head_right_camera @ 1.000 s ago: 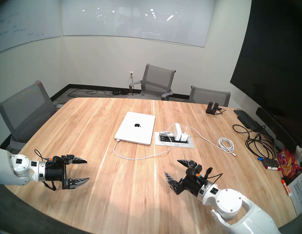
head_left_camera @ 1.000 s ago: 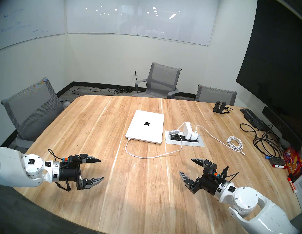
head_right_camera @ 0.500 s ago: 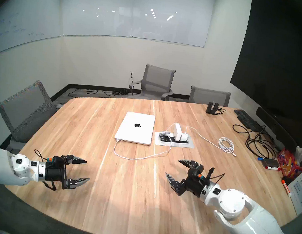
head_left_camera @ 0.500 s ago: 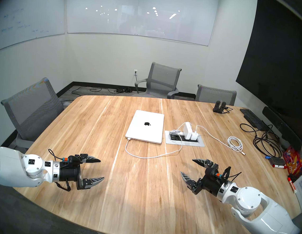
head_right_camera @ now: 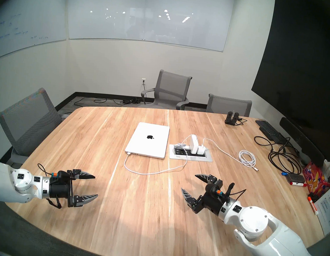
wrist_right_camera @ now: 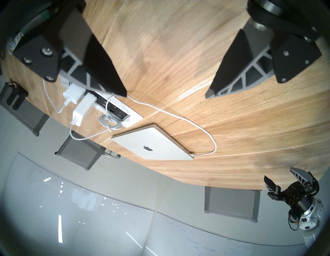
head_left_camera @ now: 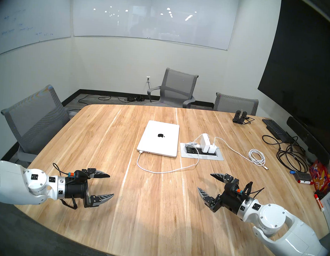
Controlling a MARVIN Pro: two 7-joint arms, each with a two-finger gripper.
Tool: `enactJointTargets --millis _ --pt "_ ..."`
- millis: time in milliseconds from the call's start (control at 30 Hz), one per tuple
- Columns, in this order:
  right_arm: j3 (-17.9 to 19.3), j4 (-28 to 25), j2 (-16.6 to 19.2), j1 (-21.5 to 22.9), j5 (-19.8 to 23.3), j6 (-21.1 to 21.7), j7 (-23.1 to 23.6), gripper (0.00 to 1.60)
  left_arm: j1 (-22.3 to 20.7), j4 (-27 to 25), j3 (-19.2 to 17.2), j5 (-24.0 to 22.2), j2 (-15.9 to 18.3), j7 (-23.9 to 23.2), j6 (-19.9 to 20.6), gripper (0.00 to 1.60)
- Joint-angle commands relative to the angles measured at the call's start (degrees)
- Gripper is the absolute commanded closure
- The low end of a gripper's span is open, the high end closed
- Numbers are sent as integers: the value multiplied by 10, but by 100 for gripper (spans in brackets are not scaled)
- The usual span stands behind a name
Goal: Plug the charging cable into the port of a MacBook
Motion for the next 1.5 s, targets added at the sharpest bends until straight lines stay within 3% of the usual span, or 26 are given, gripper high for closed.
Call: enactJointTargets --millis 0,833,1033,1467 --pt "5 -10 0 3 -1 -6 -2 0 -4 0 -4 0 0 0 -1 0" --pt "2 -8 2 7 -3 -8 4 0 -4 0 -4 0 0 0 -1 0" --pt "-31 -4 3 37 -49 -8 20 0 -4 0 -4 0 0 0 -1 0" --pt "-78 19 -33 108 -110 9 43 0 -4 0 -4 0 0 1 -1 0"
